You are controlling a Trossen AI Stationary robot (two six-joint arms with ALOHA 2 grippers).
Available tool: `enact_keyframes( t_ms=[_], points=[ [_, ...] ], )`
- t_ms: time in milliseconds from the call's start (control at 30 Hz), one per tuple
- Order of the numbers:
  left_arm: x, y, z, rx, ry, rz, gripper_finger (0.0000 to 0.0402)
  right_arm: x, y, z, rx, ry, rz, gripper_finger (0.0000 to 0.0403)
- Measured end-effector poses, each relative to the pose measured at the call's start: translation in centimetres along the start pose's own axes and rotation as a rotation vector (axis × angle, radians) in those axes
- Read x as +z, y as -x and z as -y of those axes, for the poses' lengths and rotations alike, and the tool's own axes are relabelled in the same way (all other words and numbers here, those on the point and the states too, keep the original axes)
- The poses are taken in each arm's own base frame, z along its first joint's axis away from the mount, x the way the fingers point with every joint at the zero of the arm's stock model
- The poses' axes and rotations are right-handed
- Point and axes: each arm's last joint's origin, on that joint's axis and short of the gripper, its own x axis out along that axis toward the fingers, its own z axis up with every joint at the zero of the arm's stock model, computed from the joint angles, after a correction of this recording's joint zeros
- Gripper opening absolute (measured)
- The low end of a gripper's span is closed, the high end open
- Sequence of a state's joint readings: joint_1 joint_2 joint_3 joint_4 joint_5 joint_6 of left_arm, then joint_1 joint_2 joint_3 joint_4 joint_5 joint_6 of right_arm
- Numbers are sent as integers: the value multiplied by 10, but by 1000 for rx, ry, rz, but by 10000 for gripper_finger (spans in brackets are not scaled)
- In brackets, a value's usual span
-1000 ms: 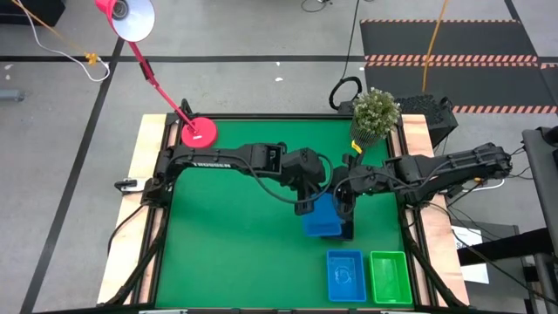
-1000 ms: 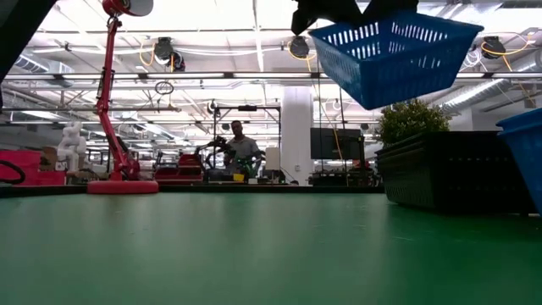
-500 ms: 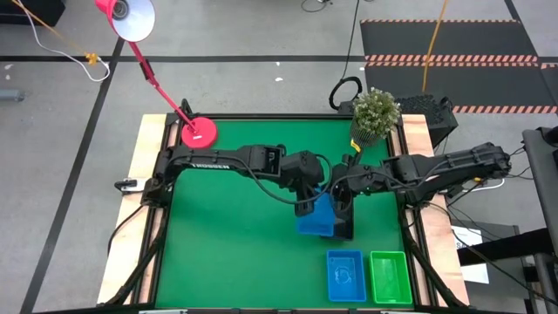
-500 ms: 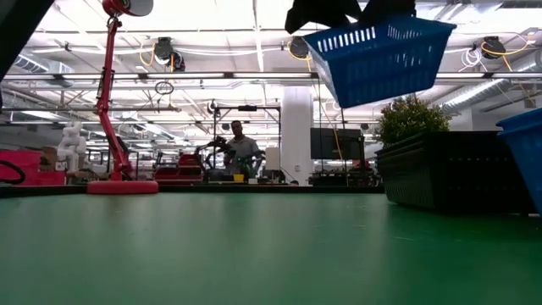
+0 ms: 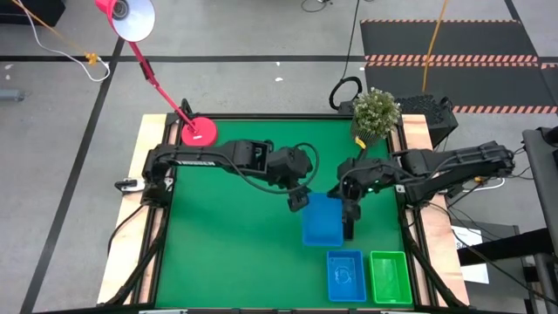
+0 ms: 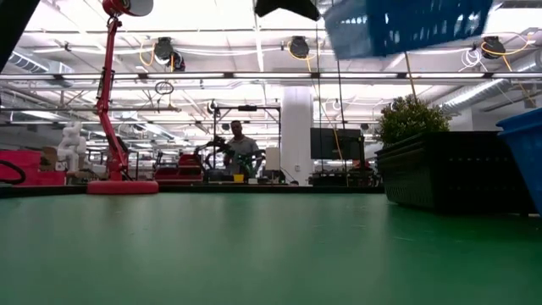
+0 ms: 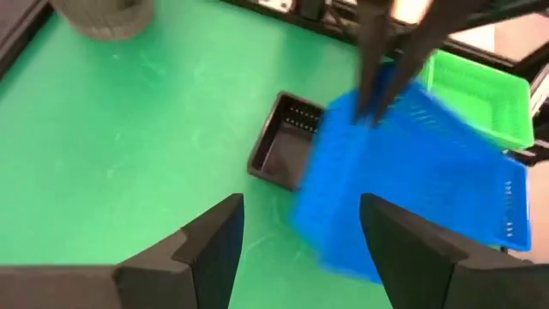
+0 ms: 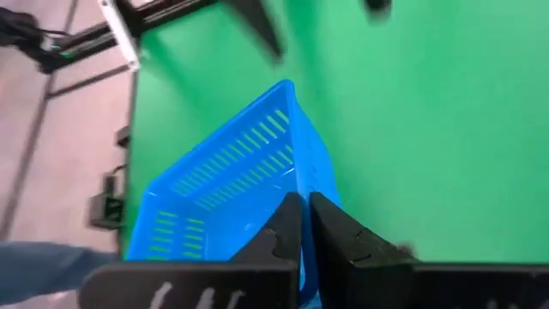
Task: Stack baskets by color
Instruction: Stack the top blue bin on the blue bins
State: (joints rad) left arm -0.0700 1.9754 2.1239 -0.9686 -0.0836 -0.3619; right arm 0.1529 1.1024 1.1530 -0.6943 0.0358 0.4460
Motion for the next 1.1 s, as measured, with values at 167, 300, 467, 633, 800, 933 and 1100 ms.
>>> enact_keyframes(
  t_ms=[167, 300, 467, 633, 800, 933, 1100],
  points=[
    [-7, 11, -6, 97, 10, -50, 213, -6, 22, 0, 117, -93, -32, 2],
    [-10, 11, -10, 156, 14, -71, 195, -15, 42, -4, 195, -157, -23, 3],
    [-9, 11, -10, 168, 79, -50, 178, -45, 55, -13, 308, -261, -60, 3],
    [-9, 11, -8, 171, 170, -42, 167, -78, 50, -22, 388, -346, -31, 3],
    [-11, 11, -3, 163, 193, -42, 164, -112, 27, -32, 397, -359, -24, 3],
    [-13, 11, 1, 156, 189, -44, 163, -135, 8, -33, 385, -362, 8, 4],
    [-15, 12, 6, 150, 182, -46, 163, -159, -12, -28, 404, -397, -4, 4]
  ],
)
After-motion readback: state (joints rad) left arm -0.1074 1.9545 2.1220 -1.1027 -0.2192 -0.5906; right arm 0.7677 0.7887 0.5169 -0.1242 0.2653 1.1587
